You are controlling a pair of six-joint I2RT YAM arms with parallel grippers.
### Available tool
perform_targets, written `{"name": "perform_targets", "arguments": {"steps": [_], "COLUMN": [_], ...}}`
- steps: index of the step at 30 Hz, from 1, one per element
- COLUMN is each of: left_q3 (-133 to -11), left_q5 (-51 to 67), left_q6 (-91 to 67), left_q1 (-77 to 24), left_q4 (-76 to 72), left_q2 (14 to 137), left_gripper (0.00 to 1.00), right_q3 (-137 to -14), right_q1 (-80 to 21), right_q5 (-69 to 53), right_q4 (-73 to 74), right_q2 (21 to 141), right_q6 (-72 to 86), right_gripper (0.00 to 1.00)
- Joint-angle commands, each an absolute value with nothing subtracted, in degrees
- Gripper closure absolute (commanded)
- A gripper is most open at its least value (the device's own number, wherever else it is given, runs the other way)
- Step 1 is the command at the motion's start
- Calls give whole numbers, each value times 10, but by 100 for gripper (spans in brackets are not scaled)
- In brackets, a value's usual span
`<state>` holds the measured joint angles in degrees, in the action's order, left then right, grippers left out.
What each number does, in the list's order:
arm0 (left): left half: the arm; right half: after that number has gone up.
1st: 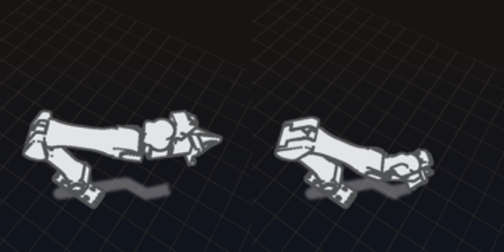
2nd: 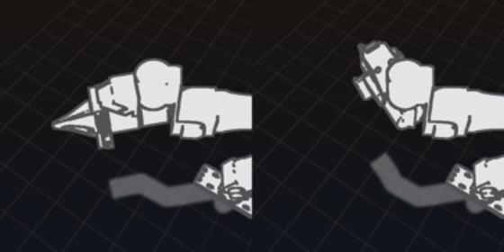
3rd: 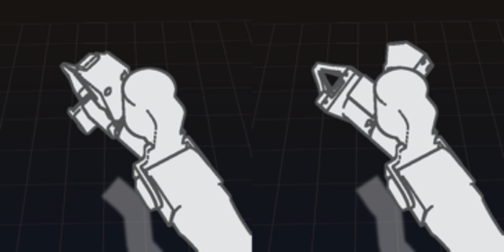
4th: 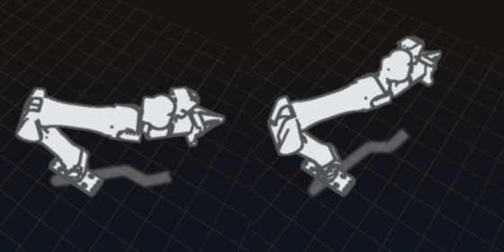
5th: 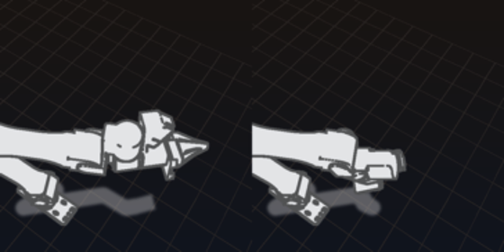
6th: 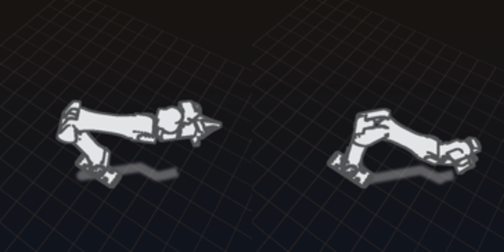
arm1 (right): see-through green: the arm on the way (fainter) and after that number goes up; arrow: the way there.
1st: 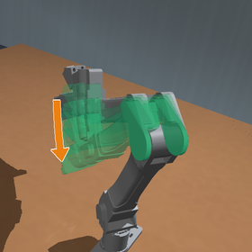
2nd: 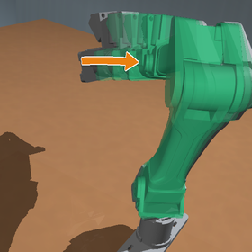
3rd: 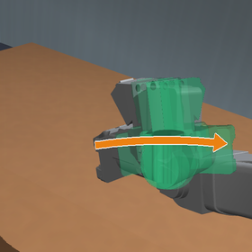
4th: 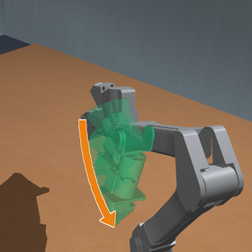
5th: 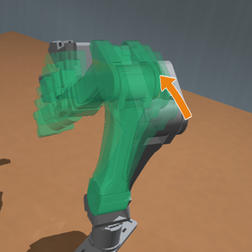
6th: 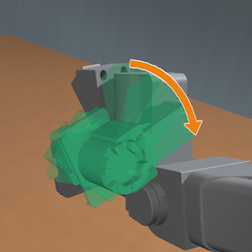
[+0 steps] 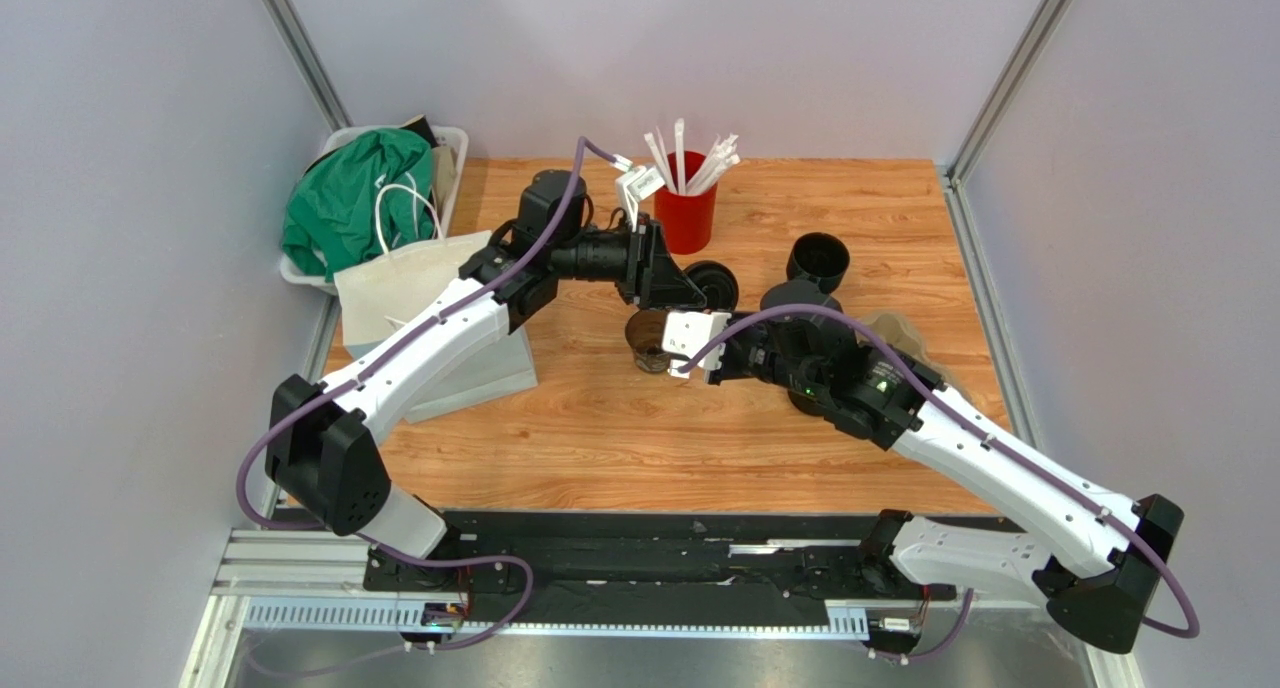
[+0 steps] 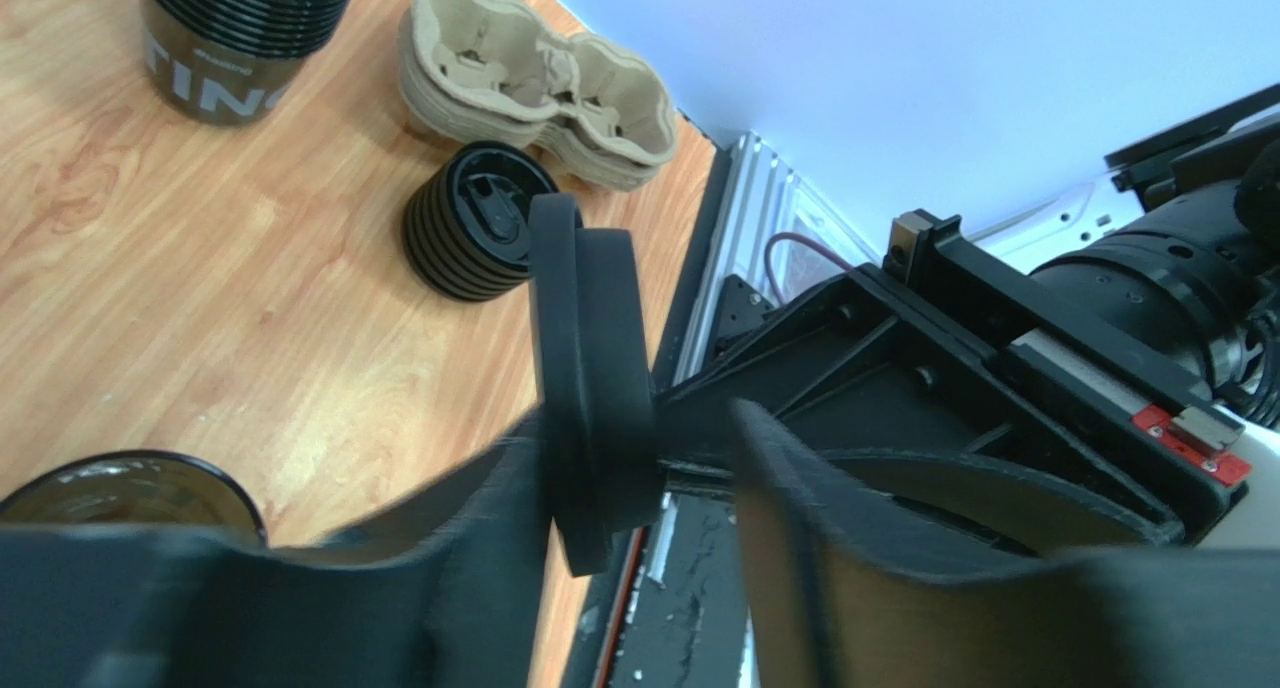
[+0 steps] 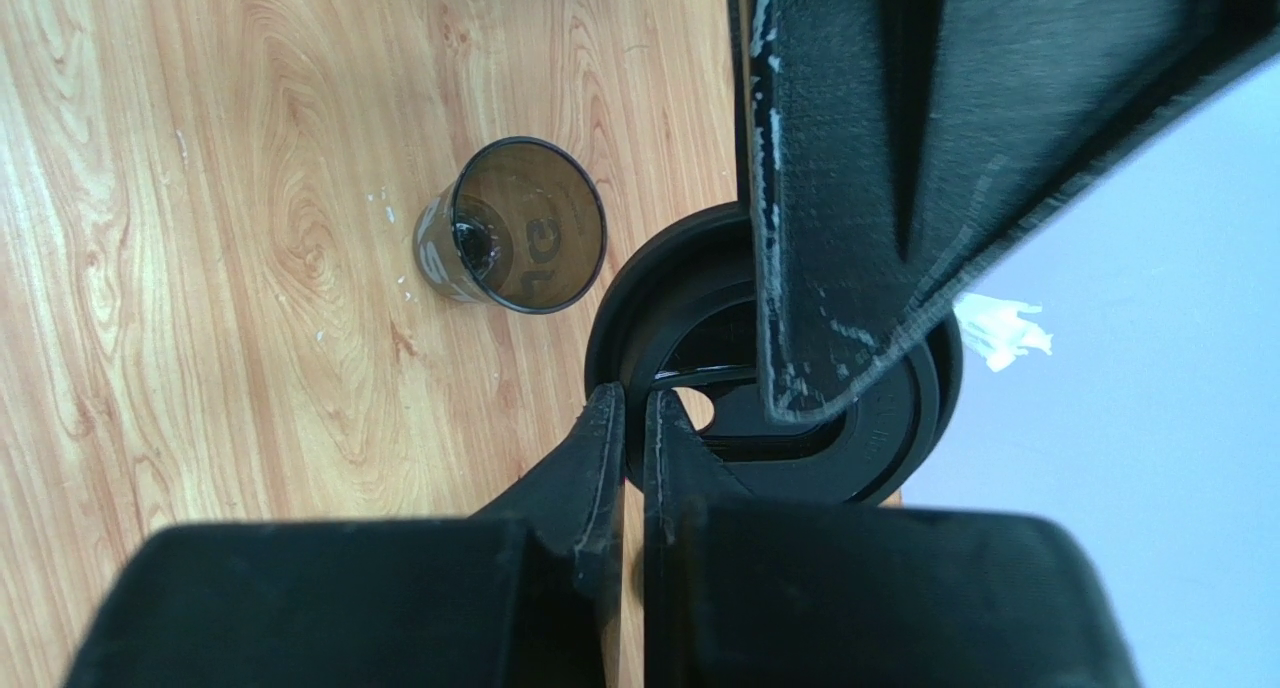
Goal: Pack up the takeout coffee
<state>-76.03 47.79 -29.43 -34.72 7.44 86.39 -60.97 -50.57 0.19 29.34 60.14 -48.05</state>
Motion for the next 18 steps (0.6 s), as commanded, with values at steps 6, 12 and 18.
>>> {"name": "perform_targets", "arguments": {"steps": [6, 12, 18], "left_q3": [-795, -845, -855], "left_q5": [462, 416, 366], "left_q6": [-238, -171, -129], "left_q1": [-320, -280, -232], "left_q4": [101, 155, 185], "left_q2": [836, 831, 834], "left_gripper": [23, 7, 5], "right_q3": [-688, -718, -735], "right_q1": [-506, -506, -495], "right_q5": [-47, -62, -73], "right_q4": [357, 387, 393], "right_q2": [605, 609, 622], "right_q6": [-447, -432, -412], "right_gripper": [100, 100, 100]}}
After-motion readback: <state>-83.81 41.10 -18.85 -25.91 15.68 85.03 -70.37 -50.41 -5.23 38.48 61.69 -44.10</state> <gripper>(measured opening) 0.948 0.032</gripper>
